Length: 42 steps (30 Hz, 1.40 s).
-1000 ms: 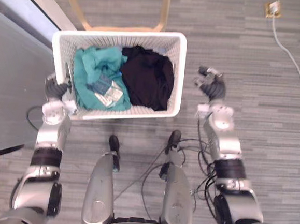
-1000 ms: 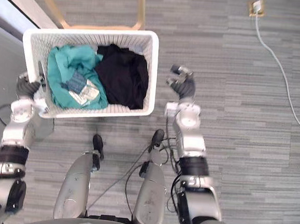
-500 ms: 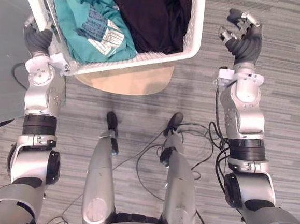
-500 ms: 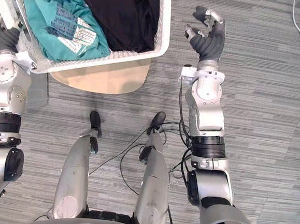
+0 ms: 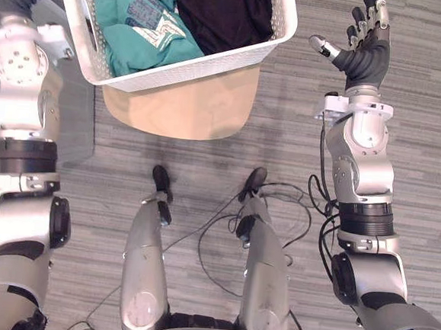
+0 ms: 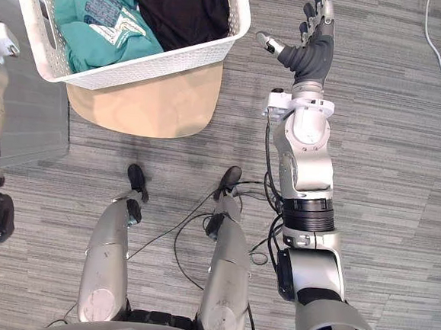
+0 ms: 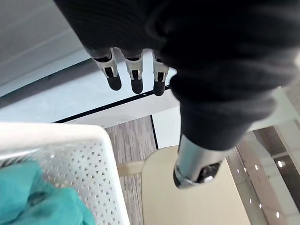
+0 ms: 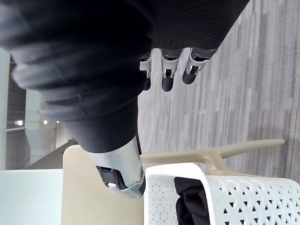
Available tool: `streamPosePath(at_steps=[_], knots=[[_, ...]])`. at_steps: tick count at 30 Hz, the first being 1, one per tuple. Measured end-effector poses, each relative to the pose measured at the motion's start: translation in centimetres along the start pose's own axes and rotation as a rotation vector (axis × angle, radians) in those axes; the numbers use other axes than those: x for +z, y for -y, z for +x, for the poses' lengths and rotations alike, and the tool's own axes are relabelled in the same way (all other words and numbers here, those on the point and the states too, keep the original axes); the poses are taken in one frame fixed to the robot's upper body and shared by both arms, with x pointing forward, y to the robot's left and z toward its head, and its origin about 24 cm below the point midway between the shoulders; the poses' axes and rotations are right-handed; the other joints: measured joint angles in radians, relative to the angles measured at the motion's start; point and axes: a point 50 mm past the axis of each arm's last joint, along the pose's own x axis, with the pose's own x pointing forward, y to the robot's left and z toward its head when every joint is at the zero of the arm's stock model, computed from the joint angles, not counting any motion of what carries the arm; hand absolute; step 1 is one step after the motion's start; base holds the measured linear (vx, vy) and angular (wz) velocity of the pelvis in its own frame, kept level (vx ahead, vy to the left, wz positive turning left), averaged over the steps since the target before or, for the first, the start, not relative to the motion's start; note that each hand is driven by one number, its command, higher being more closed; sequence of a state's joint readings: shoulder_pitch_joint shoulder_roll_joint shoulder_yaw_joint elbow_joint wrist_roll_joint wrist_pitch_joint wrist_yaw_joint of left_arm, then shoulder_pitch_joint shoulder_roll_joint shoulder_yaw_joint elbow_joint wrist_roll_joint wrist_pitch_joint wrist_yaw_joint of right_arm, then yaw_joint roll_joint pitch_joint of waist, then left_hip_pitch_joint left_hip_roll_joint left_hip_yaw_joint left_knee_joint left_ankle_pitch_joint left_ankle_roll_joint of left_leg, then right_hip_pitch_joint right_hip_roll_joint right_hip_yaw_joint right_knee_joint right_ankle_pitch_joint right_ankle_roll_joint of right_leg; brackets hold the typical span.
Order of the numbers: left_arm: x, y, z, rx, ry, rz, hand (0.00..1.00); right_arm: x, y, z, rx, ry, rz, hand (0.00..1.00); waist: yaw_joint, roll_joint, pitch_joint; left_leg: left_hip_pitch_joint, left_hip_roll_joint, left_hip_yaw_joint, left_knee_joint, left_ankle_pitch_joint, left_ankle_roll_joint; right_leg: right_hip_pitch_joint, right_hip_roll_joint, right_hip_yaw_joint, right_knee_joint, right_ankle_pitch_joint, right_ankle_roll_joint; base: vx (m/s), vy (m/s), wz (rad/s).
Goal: Pick up the laundry basket with both hands and put the clothes into the washing machine.
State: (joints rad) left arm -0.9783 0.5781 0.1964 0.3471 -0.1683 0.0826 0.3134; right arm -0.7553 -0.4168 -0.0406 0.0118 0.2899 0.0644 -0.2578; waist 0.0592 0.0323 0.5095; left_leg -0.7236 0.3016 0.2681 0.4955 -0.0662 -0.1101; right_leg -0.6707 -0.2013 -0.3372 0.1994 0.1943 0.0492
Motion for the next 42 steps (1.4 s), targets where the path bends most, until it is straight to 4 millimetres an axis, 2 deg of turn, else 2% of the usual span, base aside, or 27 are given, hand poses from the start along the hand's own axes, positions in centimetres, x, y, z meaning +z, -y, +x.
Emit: streamPosePath(at_steps=[4, 6, 7, 8, 9, 11, 12, 14, 16, 17, 19, 20, 22, 24, 26, 27, 28, 29, 31, 33, 34, 36, 38, 39, 40, 41, 42], knots=[[0.3, -0.1, 0.2, 0.014, 0.009, 0.069, 0.00, -0.9, 0.3, -0.7, 0.010, -0.037, 0.004, 0.00, -0.001, 0.000, 0.000, 0.021, 0.010, 0.015, 0.008, 0.000, 0.000, 0.009, 0.002, 0.002, 0.014, -0.003, -0.004, -0.01, -0.031, -0.08], [-0.9, -1.7, -0.7, 0.060, -0.023, 0.061, 0.00, -2.0, 0.6, -1.8, 0.004, -0.080, 0.019, 0.00, -0.002, 0.000, 0.000, 0.062, 0.014, 0.030, 0.006, -0.001, 0.001, 0.030, 0.000, 0.002, 0.037, -0.019, -0.010, 0.03, -0.034, -0.14], [-2.5, -3.5, -2.0, 0.114, -0.064, 0.054, 0.00, -3.0, 0.9, -3.0, -0.001, -0.119, 0.020, 0.00, -0.002, 0.000, 0.000, 0.109, 0.016, 0.040, 0.004, -0.003, -0.001, 0.058, -0.003, 0.006, 0.062, -0.041, -0.009, 0.07, -0.034, -0.18], [-4.5, -5.5, -4.1, 0.172, -0.118, 0.066, 0.00, -4.4, 1.3, -4.5, -0.015, -0.179, 0.022, 0.00, -0.004, -0.001, -0.001, 0.173, 0.023, 0.048, 0.001, -0.019, -0.005, 0.097, -0.003, 0.013, 0.097, -0.077, -0.009, 0.07, -0.034, -0.18], [-5.5, -6.3, -5.2, 0.188, -0.149, 0.073, 0.00, -5.2, 1.7, -5.3, -0.029, -0.214, 0.021, 0.00, -0.003, -0.001, -0.001, 0.208, 0.023, 0.050, -0.004, -0.025, -0.009, 0.118, -0.004, 0.022, 0.118, -0.097, -0.007, 0.08, -0.043, -0.10], [-8.7, -8.9, -10.7, 0.238, -0.263, 0.091, 0.00, -7.4, 3.6, -9.0, -0.086, -0.330, -0.001, 0.00, 0.001, -0.006, -0.013, 0.321, 0.020, 0.057, -0.021, -0.047, -0.030, 0.174, -0.024, 0.024, 0.225, -0.192, -0.005, 0.09, -0.071, 0.02], [-9.4, -9.4, -12.3, 0.245, -0.299, 0.087, 0.00, -8.0, 4.1, -10.0, -0.092, -0.365, -0.026, 0.00, 0.002, -0.006, -0.016, 0.347, 0.018, 0.053, -0.026, -0.051, -0.034, 0.189, -0.030, 0.023, 0.250, -0.216, -0.003, 0.08, -0.099, 0.22], [-12.8, -10.5, -19.1, 0.255, -0.507, 0.060, 0.00, -11.2, 6.1, -15.3, -0.142, -0.576, -0.080, 0.00, -0.007, -0.009, -0.093, 0.411, -0.008, 0.005, -0.050, -0.061, -0.046, 0.239, -0.058, -0.006, 0.342, -0.309, 0.001, 0.09, -0.136, 0.50], [-14.3, -11.4, -23.7, 0.261, -0.652, 0.029, 0.00, -13.1, 7.5, -19.5, -0.193, -0.740, -0.075, 0.00, -0.009, -0.008, -0.151, 0.464, -0.013, -0.031, -0.089, -0.052, -0.054, 0.299, -0.062, -0.043, 0.359, -0.351, -0.002, 0.18, -0.203, 0.48], [-14.5, -11.8, -25.0, 0.267, -0.691, 0.031, 0.00, -13.6, 7.9, -20.8, -0.211, -0.786, -0.071, 0.00, -0.008, -0.008, -0.164, 0.485, -0.013, -0.042, -0.108, -0.045, -0.056, 0.323, -0.061, -0.058, 0.360, -0.361, -0.003, 0.17, -0.183, 0.52], [-15.0, -13.0, -28.8, 0.293, -0.802, 0.022, 0.00, -14.8, 9.9, -25.7, -0.314, -0.949, -0.074, 0.00, -0.006, -0.012, -0.230, 0.536, -0.027, -0.089, -0.206, 0.036, -0.044, 0.388, -0.054, -0.111, 0.336, -0.386, -0.007, 0.12, -0.159, 0.64], [-15.0, -13.1, -29.4, 0.300, -0.819, 0.006, 0.00, -15.0, 10.3, -26.7, -0.339, -0.982, -0.080, 0.00, -0.005, -0.014, -0.244, 0.535, -0.033, -0.108, -0.226, 0.064, -0.026, 0.396, -0.054, -0.126, 0.326, -0.387, -0.009, 0.09, -0.182, 0.69], [-15.3, -13.3, -31.5, 0.327, -0.882, -0.042, 0.00, -15.5, 11.5, -29.9, -0.406, -1.086, -0.114, 0.00, -0.001, -0.017, -0.259, 0.533, -0.040, -0.097, -0.271, 0.182, 0.055, 0.440, -0.053, -0.180, 0.291, -0.394, -0.028, 0.01, -0.159, 0.66], [-15.7, -13.1, -32.7, 0.325, -0.924, -0.061, 0.00, -15.8, 11.2, -31.4, -0.429, -1.139, -0.092, 0.00, -0.007, -0.020, -0.275, 0.545, -0.037, -0.064, -0.332, 0.265, 0.065, 0.465, -0.052, -0.210, 0.243, -0.372, -0.053, -0.01, -0.128, 0.42], [-16.0, -12.2, -36.1, 0.320, -1.040, -0.104, 0.00, -15.9, 9.6, -33.4, -0.398, -1.196, -0.036, 0.00, -0.005, -0.010, -0.289, 0.558, 0.023, 0.008, 0.067, 0.024, 0.088, 0.511, -0.031, -0.236, 0.220, -0.357, -0.082, -0.04, -0.140, -0.03], [-16.0, -11.6, -37.2, 0.302, -1.078, -0.129, 0.00, -15.7, 9.3, -34.0, -0.384, -1.215, -0.019, 0.00, -0.008, -0.005, -0.293, 0.576, 0.033, 0.004, 0.149, -0.003, 0.070, 0.521, -0.021, -0.236, 0.215, -0.353, -0.088, -0.09, -0.068, -0.16], [-16.0, -9.4, -39.6, 0.244, -1.171, -0.214, 0.00, -15.4, 8.6, -34.9, -0.347, -1.243, 0.025, 0.00, -0.014, 0.021, -0.319, 0.635, 0.036, -0.018, 0.285, -0.038, 0.027, 0.534, 0.001, -0.237, 0.197, -0.343, -0.096, -0.11, 0.021, -0.07], [-15.9, -8.1, -40.5, 0.198, -1.211, -0.262, 0.00, -15.4, 8.2, -35.5, -0.332, -1.268, 0.043, 0.00, -0.028, 0.033, -0.341, 0.662, 0.025, -0.040, 0.310, -0.047, 0.010, 0.529, 0.007, -0.242, 0.190, -0.332, -0.097, -0.13, 0.057, 0.03], [-16.0, -5.1, -41.5, 0.088, -1.268, -0.353, 0.00, -15.9, 7.0, -35.9, -0.295, -1.300, 0.102, 0.00, -0.059, 0.056, -0.367, 0.738, -0.009, -0.071, 0.219, -0.048, -0.002, 0.519, 0.019, -0.266, 0.147, -0.289, -0.098, -0.19, 0.094, 0.31], [-16.0, -2.4, -40.9, -0.033, -1.267, -0.417, 0.00, -16.5, 5.9, -35.7, -0.269, -1.312, 0.148, 0.00, -0.075, 0.057, -0.393, 0.782, -0.046, -0.049, 0.014, -0.124, -0.028, 0.469, 0.025, -0.276, 0.098, -0.221, -0.102, -0.27, 0.143, 0.34], [-16.1, -1.1, -39.5, -0.086, -1.230, -0.445, 0.00, -16.7, 4.8, -35.2, -0.247, -1.300, 0.175, 0.00, -0.079, 0.053, -0.399, 0.805, -0.077, -0.044, -0.120, -0.158, -0.033, 0.441, 0.028, -0.277, 0.050, -0.159, -0.107, -0.33, 0.188, 0.13], [-16.3, -0.4, -37.8, -0.118, -1.178, -0.451, 0.00, -17.0, 3.3, -34.3, -0.210, -1.279, 0.209, 0.00, -0.076, 0.033, -0.388, 0.838, -0.111, -0.037, -0.270, -0.190, -0.059, 0.412, 0.034, -0.274, -0.012, -0.079, -0.110, -0.39, 0.216, -0.06], [-16.5, -1.0, -37.0, -0.133, -1.154, -0.408, 0.00, -17.2, 2.1, -34.1, -0.172, -1.279, 0.211, 0.00, -0.062, -0.014, -0.363, 0.859, -0.157, -0.012, -0.301, -0.212, -0.040, 0.405, 0.022, -0.214, -0.053, -0.011, -0.096, -0.41, 0.225, -0.32], [-16.7, -1.6, -36.6, -0.151, -1.141, -0.352, 0.00, -17.2, 1.7, -34.2, -0.154, -1.285, 0.214, 0.00, -0.064, -0.038, -0.356, 0.839, -0.181, -0.009, -0.260, -0.225, -0.016, 0.406, 0.014, -0.147, -0.085, 0.070, -0.061, -0.49, 0.280, -0.42], [-16.8, -2.5, -36.4, -0.141, -1.128, -0.304, 0.00, -17.3, 1.6, -33.4, -0.129, -1.267, 0.200, 0.00, -0.055, -0.027, -0.354, 0.798, -0.170, 0.003, -0.213, -0.220, 0.010, 0.399, 0.032, -0.056, -0.145, 0.200, 0.044, -0.39, 0.251, -0.41], [-16.8, -2.8, -36.2, -0.119, -1.118, -0.297, 0.00, -17.3, 1.7, -33.2, -0.121, -1.261, 0.187, 0.00, -0.055, -0.005, -0.342, 0.789, -0.160, 0.021, -0.209, -0.220, 0.020, 0.387, 0.030, -0.027, -0.097, 0.169, 0.061, -0.47, 0.280, -0.02], [-16.9, -3.3, -35.5, -0.104, -1.094, -0.270, 0.00, -17.4, 1.9, -33.2, -0.113, -1.263, 0.167, 0.00, -0.068, -0.014, -0.339, 0.776, -0.148, 0.034, -0.216, -0.224, 0.039, 0.370, 0.015, 0.003, 0.126, -0.020, -0.022, -0.37, 0.166, 0.49]])
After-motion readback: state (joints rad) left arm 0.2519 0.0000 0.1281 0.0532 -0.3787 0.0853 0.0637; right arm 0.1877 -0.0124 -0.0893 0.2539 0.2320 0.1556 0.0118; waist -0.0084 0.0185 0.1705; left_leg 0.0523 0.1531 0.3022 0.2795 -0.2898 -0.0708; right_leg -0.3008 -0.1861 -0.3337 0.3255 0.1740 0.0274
